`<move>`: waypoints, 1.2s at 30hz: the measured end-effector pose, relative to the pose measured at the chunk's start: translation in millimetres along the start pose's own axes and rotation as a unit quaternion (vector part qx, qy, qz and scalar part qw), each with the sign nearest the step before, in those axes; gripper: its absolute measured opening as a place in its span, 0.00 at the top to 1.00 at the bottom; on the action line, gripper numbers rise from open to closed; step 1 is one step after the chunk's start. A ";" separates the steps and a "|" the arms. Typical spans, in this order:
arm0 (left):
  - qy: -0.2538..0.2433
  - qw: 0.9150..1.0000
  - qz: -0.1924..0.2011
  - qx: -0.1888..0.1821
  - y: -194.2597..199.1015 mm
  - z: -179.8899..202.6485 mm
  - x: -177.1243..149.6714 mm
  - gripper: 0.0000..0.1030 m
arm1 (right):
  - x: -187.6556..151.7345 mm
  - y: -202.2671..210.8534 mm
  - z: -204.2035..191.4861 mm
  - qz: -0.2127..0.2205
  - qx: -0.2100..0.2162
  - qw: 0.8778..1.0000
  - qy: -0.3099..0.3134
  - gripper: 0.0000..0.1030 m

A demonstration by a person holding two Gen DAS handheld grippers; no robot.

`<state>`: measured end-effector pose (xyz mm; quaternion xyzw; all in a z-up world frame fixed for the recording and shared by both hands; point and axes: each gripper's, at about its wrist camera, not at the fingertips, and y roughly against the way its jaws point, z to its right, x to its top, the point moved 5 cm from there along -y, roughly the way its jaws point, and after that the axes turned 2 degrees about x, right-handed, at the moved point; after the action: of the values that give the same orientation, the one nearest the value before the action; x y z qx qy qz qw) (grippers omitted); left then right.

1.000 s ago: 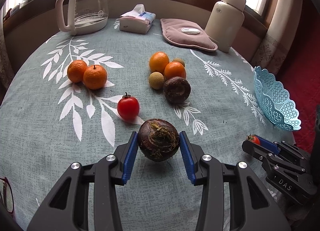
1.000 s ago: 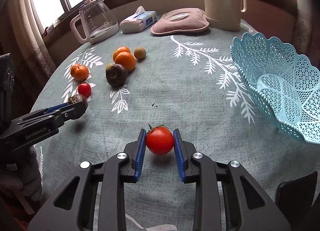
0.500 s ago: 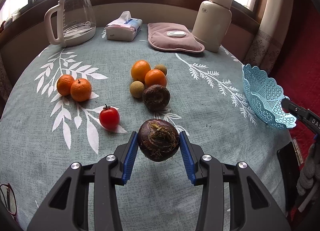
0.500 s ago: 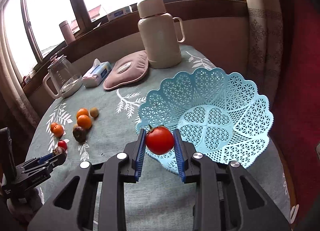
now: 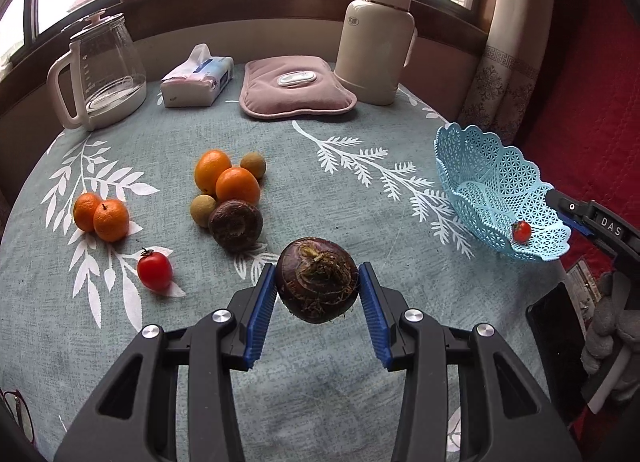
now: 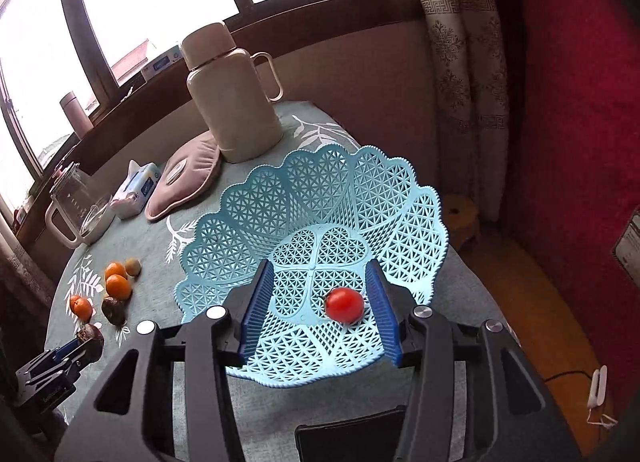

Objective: Organize fruits
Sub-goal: 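Lower the dark brown fruit into the blue basket and open the left tool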

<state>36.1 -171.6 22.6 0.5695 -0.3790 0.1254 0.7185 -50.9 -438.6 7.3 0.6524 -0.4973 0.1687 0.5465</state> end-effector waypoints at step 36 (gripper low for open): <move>-0.086 0.991 0.016 -0.100 -28.4 135.1 45.0 0.42 | 17.0 25.3 24.2 0.050 -0.010 0.998 -0.043 0.44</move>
<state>29.8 -315.4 41.6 0.4974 -0.4593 0.0487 0.7344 -72.1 -465.5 25.8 0.6277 -0.5544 0.1623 0.5219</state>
